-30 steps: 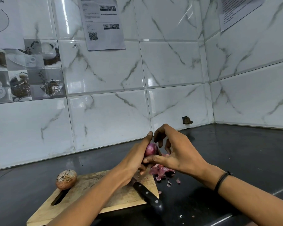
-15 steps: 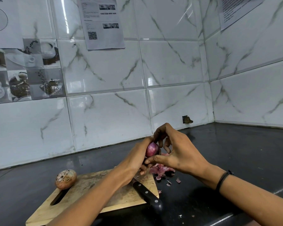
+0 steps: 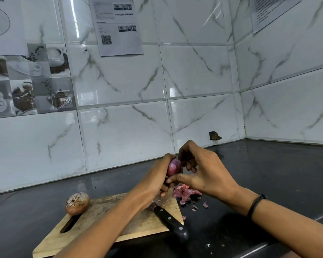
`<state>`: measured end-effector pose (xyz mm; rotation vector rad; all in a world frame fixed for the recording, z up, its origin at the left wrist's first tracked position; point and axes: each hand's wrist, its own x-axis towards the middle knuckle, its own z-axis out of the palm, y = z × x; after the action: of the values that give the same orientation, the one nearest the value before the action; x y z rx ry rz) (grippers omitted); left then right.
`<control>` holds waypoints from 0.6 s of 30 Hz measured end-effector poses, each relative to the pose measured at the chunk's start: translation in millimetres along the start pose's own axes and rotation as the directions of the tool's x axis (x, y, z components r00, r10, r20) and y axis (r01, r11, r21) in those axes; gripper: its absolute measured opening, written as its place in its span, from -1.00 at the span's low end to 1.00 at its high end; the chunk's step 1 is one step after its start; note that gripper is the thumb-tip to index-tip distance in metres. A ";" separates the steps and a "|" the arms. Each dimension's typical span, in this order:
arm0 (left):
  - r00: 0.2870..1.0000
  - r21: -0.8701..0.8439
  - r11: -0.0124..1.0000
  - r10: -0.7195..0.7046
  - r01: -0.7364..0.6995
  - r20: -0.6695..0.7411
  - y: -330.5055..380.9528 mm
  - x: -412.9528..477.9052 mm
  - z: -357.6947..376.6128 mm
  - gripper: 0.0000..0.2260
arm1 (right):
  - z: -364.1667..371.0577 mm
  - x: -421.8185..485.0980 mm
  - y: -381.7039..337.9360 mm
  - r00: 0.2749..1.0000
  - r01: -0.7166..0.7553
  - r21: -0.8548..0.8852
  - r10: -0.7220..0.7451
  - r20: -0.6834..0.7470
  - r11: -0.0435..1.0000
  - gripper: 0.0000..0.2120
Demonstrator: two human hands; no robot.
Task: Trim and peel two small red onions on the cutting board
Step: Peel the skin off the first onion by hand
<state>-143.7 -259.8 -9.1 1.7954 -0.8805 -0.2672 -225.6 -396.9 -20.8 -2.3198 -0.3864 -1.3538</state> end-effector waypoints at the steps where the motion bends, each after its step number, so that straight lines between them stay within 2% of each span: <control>1: 1.000 -0.001 1.000 -0.012 0.012 0.000 -0.5 0.3 -0.1 -0.57 | -1.8 0.2 0.2 1.000 -0.013 0.003 0.013 -0.013 1.000 -0.47; 5: 1.000 -0.017 1.000 -0.006 0.007 0.017 -0.3 1.0 0.5 -0.57 | -2.6 0.0 1.7 1.000 -0.023 0.022 0.023 -0.015 0.999 -0.39; 13: 0.997 -0.050 0.998 0.036 -0.033 0.070 -4.1 1.2 1.6 -0.48 | 0.3 -0.2 2.4 0.995 0.060 0.015 -0.061 0.085 0.998 -0.48; 18: 0.994 -0.118 0.992 -0.028 0.040 0.103 -4.7 2.4 2.5 -0.46 | 1.8 -1.0 1.3 0.991 0.106 -0.035 -0.102 0.088 0.994 -0.56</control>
<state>-141.4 -262.5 -13.8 1.6982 -0.8860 -0.4274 -224.2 -397.2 -22.8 -2.4268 -0.5184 -1.3232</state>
